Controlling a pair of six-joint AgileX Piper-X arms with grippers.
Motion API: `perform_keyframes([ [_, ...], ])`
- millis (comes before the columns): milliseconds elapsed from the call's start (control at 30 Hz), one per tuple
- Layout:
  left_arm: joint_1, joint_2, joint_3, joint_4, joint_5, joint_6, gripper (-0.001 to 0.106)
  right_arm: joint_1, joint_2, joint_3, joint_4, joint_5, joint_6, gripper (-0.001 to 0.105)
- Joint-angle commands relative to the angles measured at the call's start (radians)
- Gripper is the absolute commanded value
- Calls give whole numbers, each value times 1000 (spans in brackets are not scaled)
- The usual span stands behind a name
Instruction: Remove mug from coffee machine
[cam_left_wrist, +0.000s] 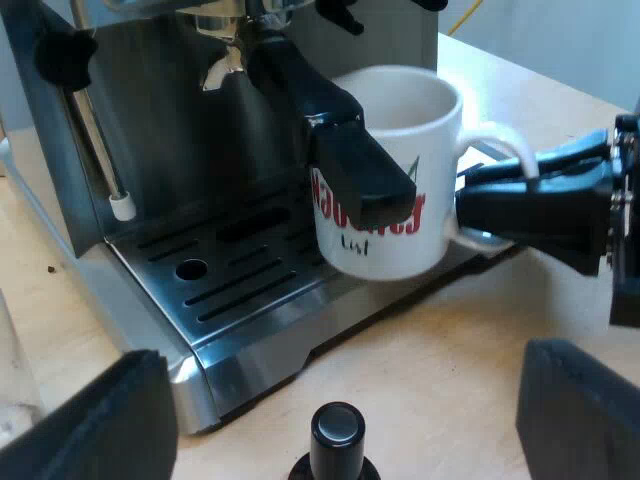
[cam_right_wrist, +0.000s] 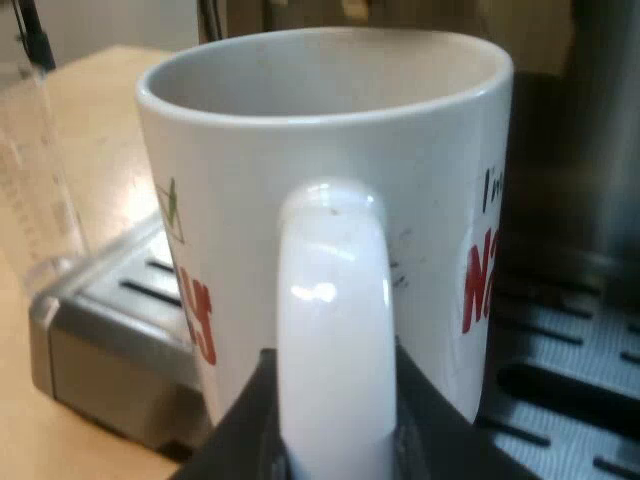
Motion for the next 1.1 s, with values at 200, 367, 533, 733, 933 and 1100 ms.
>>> perform_keyframes([
  [200, -5, -1, -1, -16, 7, -10, 72, 4, -45, -6, -52, 6, -11, 0],
  [367, -5, -1, -1, -16, 7, -10, 72, 39, -45, -6, -52, 9, -11, 0],
  [533, -5, -1, -1, -16, 7, -10, 72, 91, -45, -6, -49, 69, -25, 0],
  [733, -5, -1, -1, -16, 7, -10, 72, 102, -45, -6, -48, 112, -25, 0],
  [933, -5, -1, -1, -16, 7, -10, 72, 102, -90, 50, -44, 145, -25, 0],
  [1100, -5, -1, -1, -16, 7, -10, 72, 102, -177, 127, -44, 149, -25, 0],
])
